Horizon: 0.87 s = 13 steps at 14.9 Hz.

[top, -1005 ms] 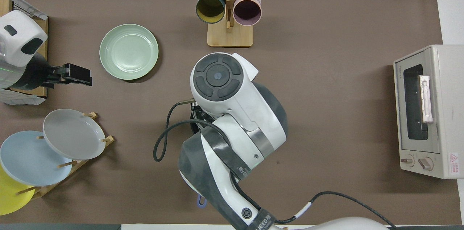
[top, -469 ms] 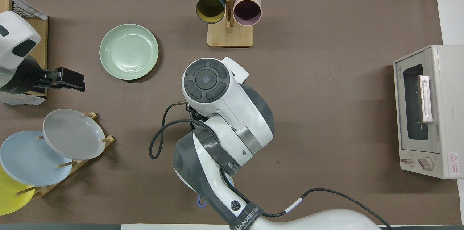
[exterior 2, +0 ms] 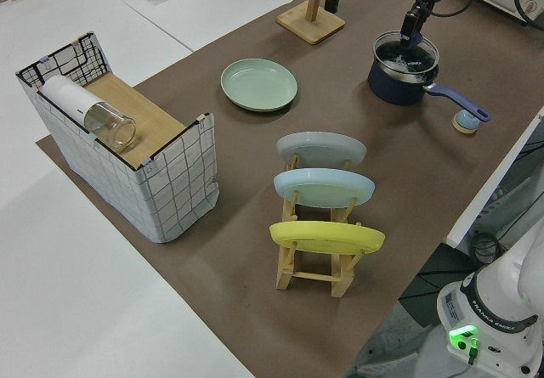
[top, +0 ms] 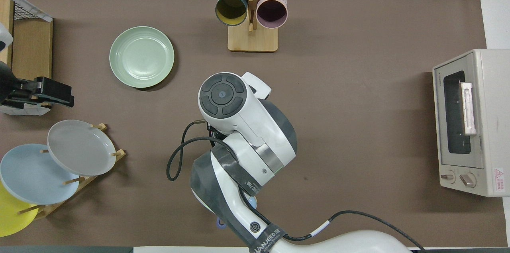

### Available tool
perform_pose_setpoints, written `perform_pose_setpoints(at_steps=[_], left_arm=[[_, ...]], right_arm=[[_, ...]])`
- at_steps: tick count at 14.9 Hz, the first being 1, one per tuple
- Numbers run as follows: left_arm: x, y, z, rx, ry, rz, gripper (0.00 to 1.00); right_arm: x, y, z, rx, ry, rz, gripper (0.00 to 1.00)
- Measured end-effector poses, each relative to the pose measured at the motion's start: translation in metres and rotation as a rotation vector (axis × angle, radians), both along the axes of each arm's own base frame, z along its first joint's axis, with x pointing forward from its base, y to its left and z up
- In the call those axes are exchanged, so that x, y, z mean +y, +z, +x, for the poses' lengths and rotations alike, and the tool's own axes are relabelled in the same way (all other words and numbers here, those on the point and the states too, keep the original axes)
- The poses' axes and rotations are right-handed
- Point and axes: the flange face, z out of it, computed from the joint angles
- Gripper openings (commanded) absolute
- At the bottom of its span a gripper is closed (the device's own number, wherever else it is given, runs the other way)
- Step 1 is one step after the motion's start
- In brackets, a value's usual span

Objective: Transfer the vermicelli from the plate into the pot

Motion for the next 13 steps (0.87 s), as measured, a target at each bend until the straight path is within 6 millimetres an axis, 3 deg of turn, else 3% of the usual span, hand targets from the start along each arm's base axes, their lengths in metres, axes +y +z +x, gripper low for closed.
perform_pose_setpoints(at_steps=[7, 13], left_arm=[[0.005, -0.031, 0.009, -0.005, 0.013, 0.000, 1.00], [0.002, -0.034, 0.009, 0.000, 0.008, 0.001, 1.00]], right_arm=[[0.003, 0.000, -0.003, 0.014, -0.018, 0.014, 0.00], [0.009, -0.006, -0.012, 0.019, -0.012, 0.012, 0.00]])
